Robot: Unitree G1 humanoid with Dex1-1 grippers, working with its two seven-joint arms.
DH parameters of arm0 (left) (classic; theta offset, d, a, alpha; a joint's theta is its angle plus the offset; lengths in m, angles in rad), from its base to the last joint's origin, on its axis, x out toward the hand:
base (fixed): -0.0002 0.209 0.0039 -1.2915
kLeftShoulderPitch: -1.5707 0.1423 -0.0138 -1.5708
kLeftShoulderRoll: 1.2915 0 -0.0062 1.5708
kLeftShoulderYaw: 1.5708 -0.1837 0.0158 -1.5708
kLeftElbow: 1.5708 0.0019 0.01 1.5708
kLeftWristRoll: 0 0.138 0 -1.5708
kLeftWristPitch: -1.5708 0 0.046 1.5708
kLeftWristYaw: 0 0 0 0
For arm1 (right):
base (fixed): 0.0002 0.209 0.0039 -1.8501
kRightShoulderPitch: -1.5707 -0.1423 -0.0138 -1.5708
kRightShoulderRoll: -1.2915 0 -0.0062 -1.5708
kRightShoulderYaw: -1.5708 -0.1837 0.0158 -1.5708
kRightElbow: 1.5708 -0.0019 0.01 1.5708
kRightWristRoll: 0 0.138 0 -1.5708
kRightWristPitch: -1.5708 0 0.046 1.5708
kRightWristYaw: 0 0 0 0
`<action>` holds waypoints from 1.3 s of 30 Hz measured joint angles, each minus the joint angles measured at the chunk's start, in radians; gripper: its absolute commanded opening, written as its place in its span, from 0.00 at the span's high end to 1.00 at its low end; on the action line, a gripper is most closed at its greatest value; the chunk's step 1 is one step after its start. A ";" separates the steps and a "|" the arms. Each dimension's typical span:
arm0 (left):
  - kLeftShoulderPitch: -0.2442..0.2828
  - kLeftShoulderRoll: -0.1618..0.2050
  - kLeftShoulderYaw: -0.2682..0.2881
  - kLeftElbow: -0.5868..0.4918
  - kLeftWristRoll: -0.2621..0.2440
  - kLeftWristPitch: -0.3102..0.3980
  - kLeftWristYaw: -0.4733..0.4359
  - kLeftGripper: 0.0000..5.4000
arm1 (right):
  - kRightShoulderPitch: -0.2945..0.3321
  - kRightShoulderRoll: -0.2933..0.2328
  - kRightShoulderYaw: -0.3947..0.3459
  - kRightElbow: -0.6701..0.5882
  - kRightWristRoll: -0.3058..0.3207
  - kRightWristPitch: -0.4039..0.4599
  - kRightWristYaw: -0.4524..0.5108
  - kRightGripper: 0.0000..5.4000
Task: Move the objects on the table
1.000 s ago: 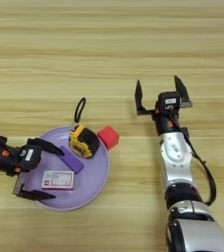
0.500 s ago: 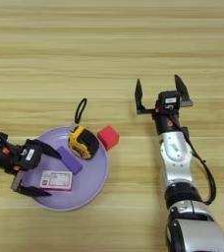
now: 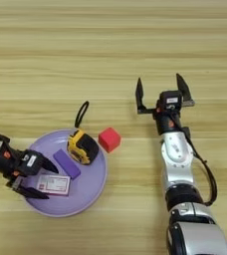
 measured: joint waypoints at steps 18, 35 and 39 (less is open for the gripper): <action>-0.015 -0.002 0.000 0.019 0.000 -0.013 0.002 0.62 | 0.000 0.000 0.001 0.001 -0.001 0.000 -0.004 0.00; 0.002 -0.004 0.129 -0.060 -0.122 0.002 0.049 0.62 | 0.000 0.000 0.002 0.004 -0.005 0.000 -0.006 0.00; 0.012 0.003 0.169 -0.067 -0.139 0.003 0.063 0.62 | 0.000 -0.001 0.002 0.004 -0.005 0.000 -0.006 0.00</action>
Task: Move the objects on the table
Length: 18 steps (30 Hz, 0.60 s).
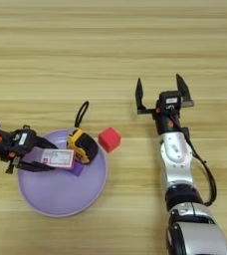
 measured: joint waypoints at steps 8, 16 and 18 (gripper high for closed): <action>-0.018 0.006 0.092 0.057 -0.042 0.005 0.040 0.62 | 0.000 0.000 0.000 0.001 0.000 0.000 0.000 0.00; -0.113 0.011 0.128 0.313 -0.002 -0.065 0.093 0.62 | 0.000 0.000 0.002 0.006 0.000 0.000 0.000 0.00; -0.141 0.014 0.128 0.371 0.020 -0.076 0.107 0.62 | 0.000 0.000 0.002 0.007 0.000 -0.001 0.000 0.00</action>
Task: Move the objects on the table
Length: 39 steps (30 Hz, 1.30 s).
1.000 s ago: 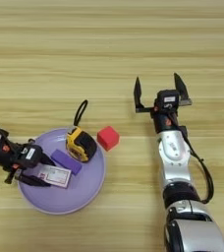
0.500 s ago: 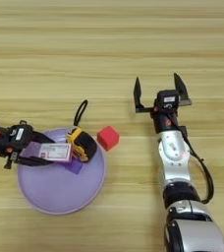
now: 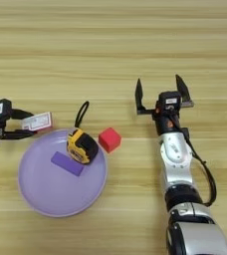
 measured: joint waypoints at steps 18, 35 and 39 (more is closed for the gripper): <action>-0.143 -0.017 -0.067 0.412 0.202 -0.184 0.066 0.62 | 0.000 0.000 0.001 0.004 -0.006 -0.001 -0.002 0.00; -0.143 -0.038 -0.095 0.419 0.232 -0.212 0.029 0.62 | 0.000 0.009 0.005 0.003 -0.012 -0.001 -0.009 0.00; -0.143 -0.039 -0.095 0.419 0.232 -0.215 0.029 0.56 | 0.000 0.009 0.005 0.003 -0.012 -0.001 -0.015 0.00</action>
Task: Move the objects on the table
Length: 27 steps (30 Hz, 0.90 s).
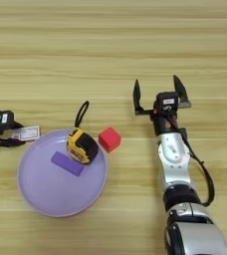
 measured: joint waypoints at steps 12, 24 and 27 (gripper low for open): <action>0.000 -0.023 0.017 -0.018 -0.023 -0.007 0.005 0.34 | 0.000 0.000 0.004 0.000 0.000 0.000 -0.006 0.00; 0.007 -0.029 0.139 -0.153 -0.176 0.001 0.013 0.13 | 0.000 0.000 0.009 0.001 0.000 0.000 -0.006 0.00; 0.010 -0.029 0.177 -0.199 -0.233 0.016 0.014 0.08 | 0.000 0.000 0.009 0.001 0.000 0.000 -0.007 0.00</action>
